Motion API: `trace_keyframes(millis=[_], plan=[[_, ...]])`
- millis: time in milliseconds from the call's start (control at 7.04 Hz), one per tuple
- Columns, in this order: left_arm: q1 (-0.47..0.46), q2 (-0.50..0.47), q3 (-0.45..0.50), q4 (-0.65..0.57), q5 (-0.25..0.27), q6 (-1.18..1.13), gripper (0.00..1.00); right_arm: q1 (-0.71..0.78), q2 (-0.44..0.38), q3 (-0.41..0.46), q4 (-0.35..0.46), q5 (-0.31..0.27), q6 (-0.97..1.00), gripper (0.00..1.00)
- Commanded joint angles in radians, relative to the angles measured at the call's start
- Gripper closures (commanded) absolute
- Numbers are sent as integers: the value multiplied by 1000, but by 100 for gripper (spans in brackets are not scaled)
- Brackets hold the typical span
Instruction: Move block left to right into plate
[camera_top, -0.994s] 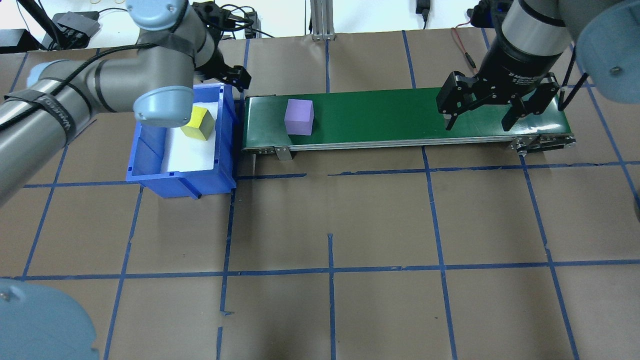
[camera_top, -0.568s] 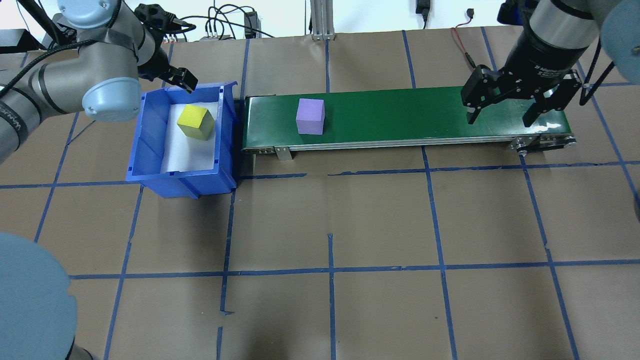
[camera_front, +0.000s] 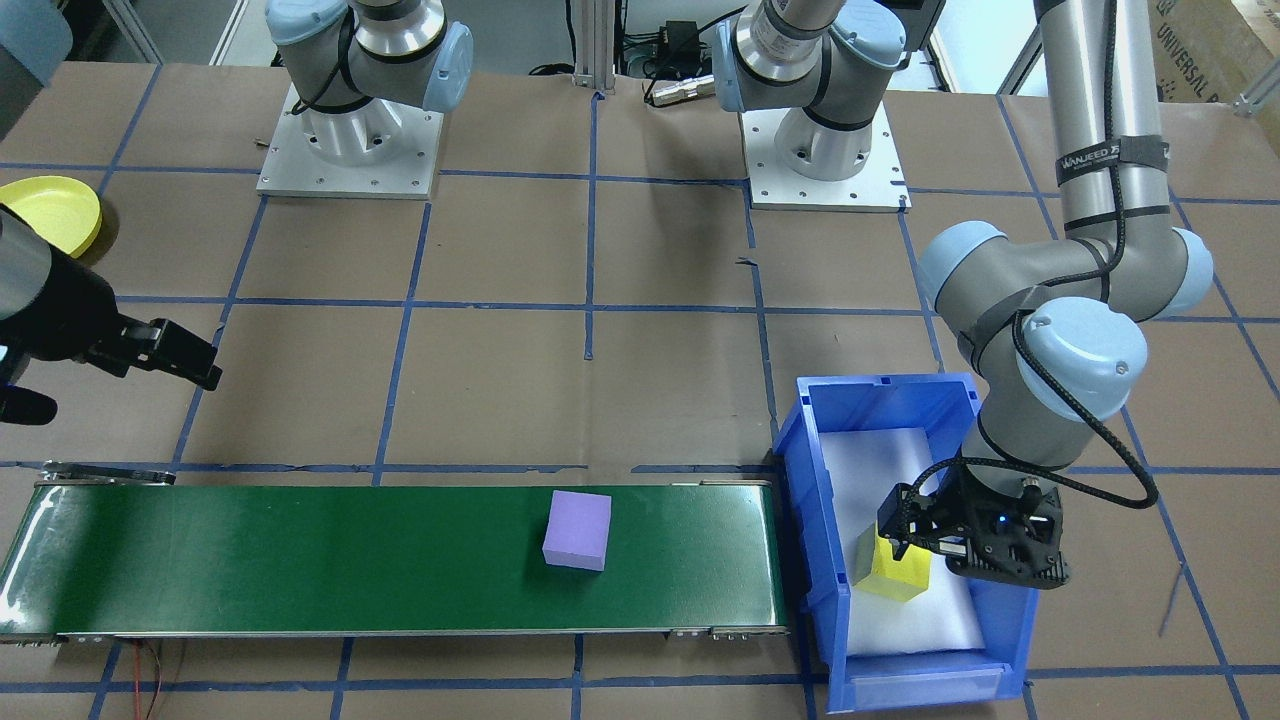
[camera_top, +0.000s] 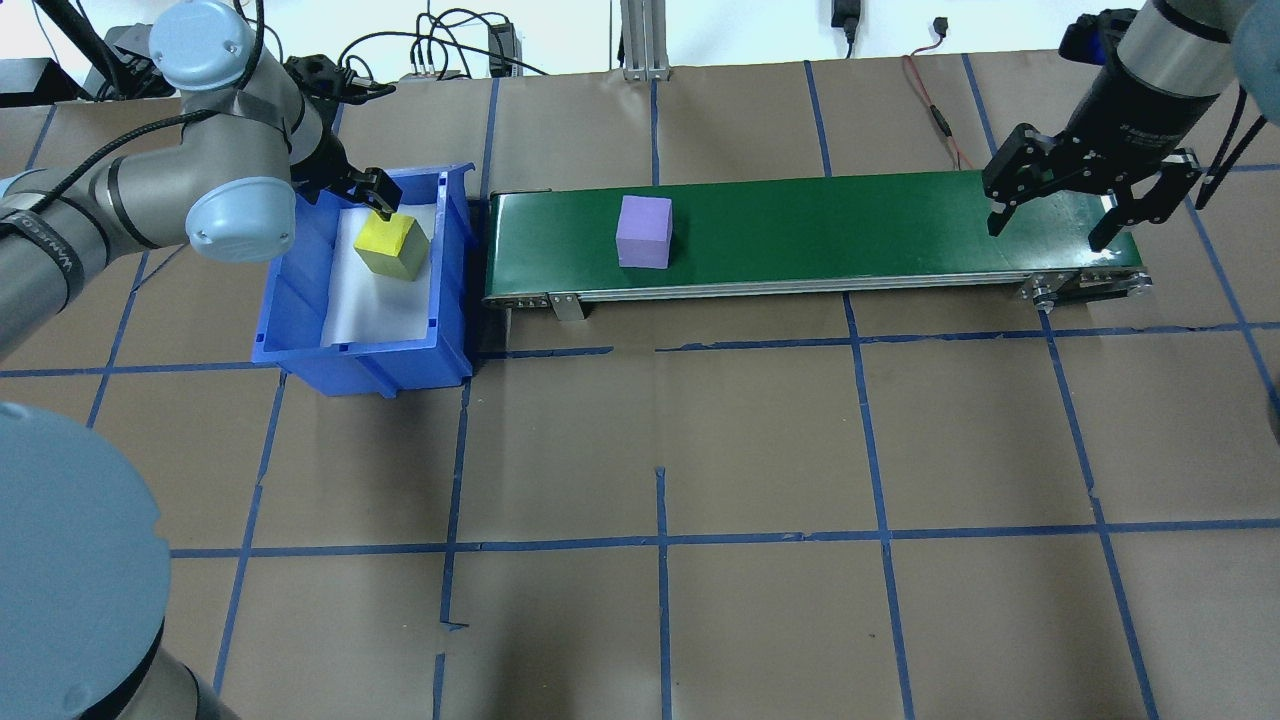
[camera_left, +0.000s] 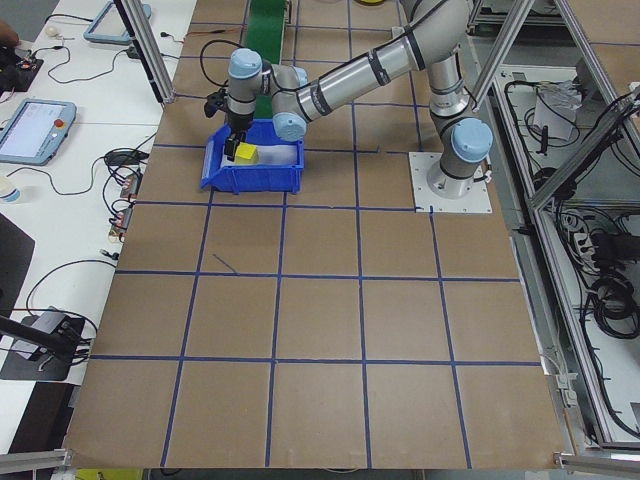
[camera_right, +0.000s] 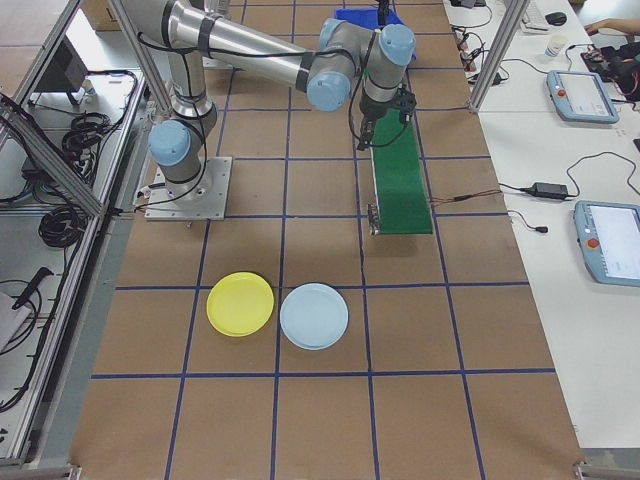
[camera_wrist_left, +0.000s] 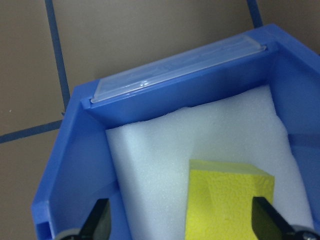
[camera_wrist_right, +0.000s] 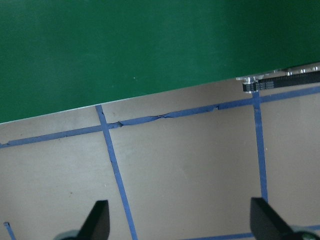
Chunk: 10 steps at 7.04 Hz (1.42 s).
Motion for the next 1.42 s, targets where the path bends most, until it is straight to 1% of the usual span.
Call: trace_keyframes(millis=[0,142,284,426,568,710,852,994,1136,1278], plan=[[0,-1,-5,-24,-43,-48,0,-33,91,2,-151,83,-68,0],[0,-1,-5,-25,-43,-51,0,-34,113,4,-204,97,-95,0],[0,-3,-6,-28,-45,-51,0,-36,113,13,-203,118,-86,0],[0,-14,-8,-36,-62,-50,0,-59,113,16,-206,202,-97,0],[0,-29,-23,-45,-123,-51,0,-65,127,18,-207,224,-97,0],[0,-37,-27,-41,-125,-50,0,-65,145,22,-211,325,-99,0],[0,-46,-28,-36,-125,-47,0,-65,157,35,-235,370,-121,0],[0,-57,-28,-27,-122,-36,25,-65,168,59,-281,381,-149,0],[0,-54,-25,-19,-114,-33,61,-65,168,84,-336,416,-151,0],[0,-37,-5,-19,-112,-10,75,-65,168,100,-338,425,-151,0]])
